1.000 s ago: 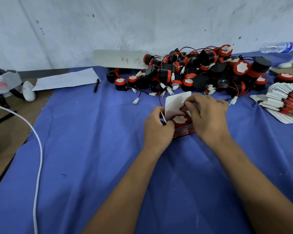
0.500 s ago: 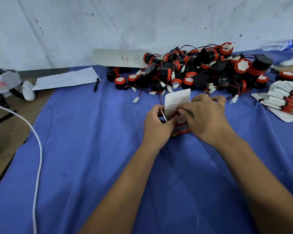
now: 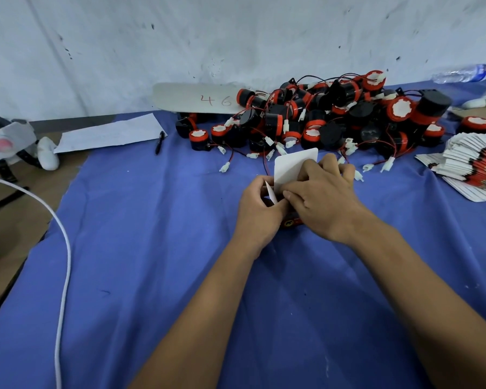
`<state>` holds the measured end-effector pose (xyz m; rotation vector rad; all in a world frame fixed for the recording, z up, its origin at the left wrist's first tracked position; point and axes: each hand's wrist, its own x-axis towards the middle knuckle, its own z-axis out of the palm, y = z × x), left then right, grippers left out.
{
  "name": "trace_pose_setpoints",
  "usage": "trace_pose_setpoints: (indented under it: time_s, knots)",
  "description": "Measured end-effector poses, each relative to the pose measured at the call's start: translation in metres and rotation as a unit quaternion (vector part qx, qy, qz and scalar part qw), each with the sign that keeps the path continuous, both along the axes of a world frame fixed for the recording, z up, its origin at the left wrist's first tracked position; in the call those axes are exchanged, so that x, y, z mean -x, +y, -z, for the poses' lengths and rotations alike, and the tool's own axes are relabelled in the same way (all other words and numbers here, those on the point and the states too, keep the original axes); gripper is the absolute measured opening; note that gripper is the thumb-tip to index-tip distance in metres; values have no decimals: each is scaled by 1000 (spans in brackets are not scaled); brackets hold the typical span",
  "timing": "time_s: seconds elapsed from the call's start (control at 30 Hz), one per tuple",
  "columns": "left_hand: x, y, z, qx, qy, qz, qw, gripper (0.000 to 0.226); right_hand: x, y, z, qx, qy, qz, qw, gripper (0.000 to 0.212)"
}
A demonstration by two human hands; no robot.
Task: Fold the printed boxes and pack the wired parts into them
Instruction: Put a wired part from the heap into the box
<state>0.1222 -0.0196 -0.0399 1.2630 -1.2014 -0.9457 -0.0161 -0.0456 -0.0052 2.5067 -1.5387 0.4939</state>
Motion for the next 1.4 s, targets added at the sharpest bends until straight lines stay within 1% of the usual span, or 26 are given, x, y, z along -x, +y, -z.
trace_pose_setpoints:
  time_s: [0.13,0.17,0.2,0.27,0.3,0.33,0.43,0.53,0.67,0.8,0.87,0.93,1.0,1.07,1.17,1.2,1.3,1.4]
  knots:
    - [-1,0,-2,3,-22,21,1000,22,-2,-4,-7,-12,51,-29,998,31]
    - [-1,1,-3,3,-21,30,999,24,-1,-5,-7,-10,37,-34,999,28]
    - [-2,1,-4,1,-17,40,999,26,0,-5,-9,-17,4,-34,999,25]
    - [-3,3,-5,-4,-7,56,998,31,2,-6,-11,-33,-77,-27,996,9]
    - [-3,3,-5,-4,-3,61,998,32,2,-6,-13,-34,-97,-21,994,4]
    - [-2,3,-5,-4,-1,64,998,33,2,-6,-15,-33,-102,-17,994,4]
    - [-3,3,-5,-6,-4,66,998,34,1,-2,-17,-22,-72,-34,997,8]
    - [-4,2,-5,-14,-2,69,998,34,2,2,-23,-48,-53,-63,995,14]
    - [-4,2,-4,-15,5,71,997,33,0,2,-37,-75,33,-98,992,22]
    - [-6,2,-3,-2,24,73,997,31,1,5,-45,-51,151,-99,982,26]
    - [-6,2,-3,0,22,76,997,30,4,6,-48,-66,184,-96,976,34]
    - [-6,1,-2,-3,19,78,997,32,4,5,-51,-81,191,-93,974,37]
    - [-6,1,-2,-6,19,76,997,32,1,4,-53,-96,172,-103,975,32]
    - [-5,0,-1,-10,16,65,998,33,-1,2,-51,-99,128,-117,980,22]
    - [-3,0,-1,-19,8,55,998,33,3,2,-45,-94,-16,-118,988,13]
    - [-2,0,-1,-21,6,55,998,33,4,1,-42,-85,-47,-121,988,13]
    - [-2,0,-2,-20,1,57,998,32,2,1,-32,-69,-75,-139,985,14]
    - [-5,0,-2,-16,-7,67,998,34,-1,1,-27,-59,-116,-141,981,8]
